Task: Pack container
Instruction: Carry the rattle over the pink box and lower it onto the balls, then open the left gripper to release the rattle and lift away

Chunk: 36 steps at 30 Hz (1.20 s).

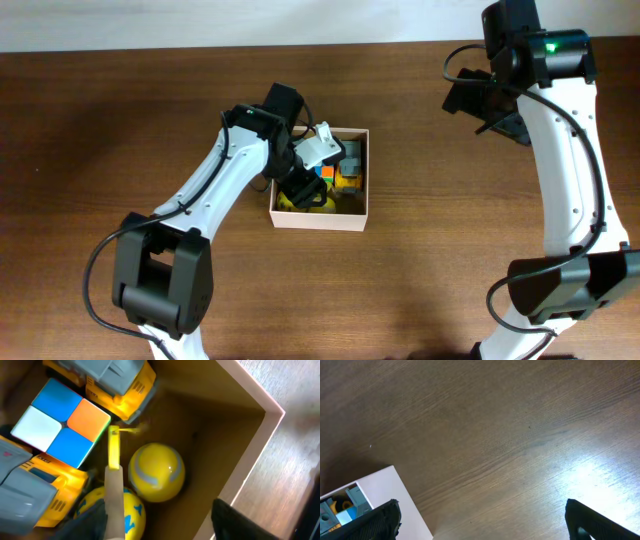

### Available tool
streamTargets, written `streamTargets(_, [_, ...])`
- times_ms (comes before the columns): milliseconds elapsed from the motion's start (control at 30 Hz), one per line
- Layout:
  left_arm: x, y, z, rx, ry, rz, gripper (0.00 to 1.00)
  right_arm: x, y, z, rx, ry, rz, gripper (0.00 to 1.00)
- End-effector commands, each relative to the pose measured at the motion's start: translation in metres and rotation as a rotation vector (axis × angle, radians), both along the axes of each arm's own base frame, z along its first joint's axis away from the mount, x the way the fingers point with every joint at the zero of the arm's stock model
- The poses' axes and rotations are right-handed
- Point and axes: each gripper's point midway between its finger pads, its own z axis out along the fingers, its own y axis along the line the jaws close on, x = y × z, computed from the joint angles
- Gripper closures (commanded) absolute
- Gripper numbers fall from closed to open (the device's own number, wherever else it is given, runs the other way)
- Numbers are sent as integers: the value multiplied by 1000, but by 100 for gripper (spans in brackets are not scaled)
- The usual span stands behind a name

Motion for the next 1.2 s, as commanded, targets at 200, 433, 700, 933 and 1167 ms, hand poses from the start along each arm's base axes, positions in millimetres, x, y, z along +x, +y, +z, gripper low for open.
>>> streamTargets(200, [-6,-11,-1,-54,32,-24,23,0,-3,5,2,-15,-17,1])
streamTargets(433, [0,-17,10,-84,39,25,24,0,-3,5,2,-15,-17,1])
streamTargets(700, [14,-18,61,-115,-27,140,25,0,-3,5,2,-15,-17,1])
streamTargets(933, [27,46,134,49,-261,568,24,0,-3,5,2,-15,-17,1])
streamTargets(1167, [-11,83,193,64,-393,639,1,0,-3,5,2,-15,-17,1])
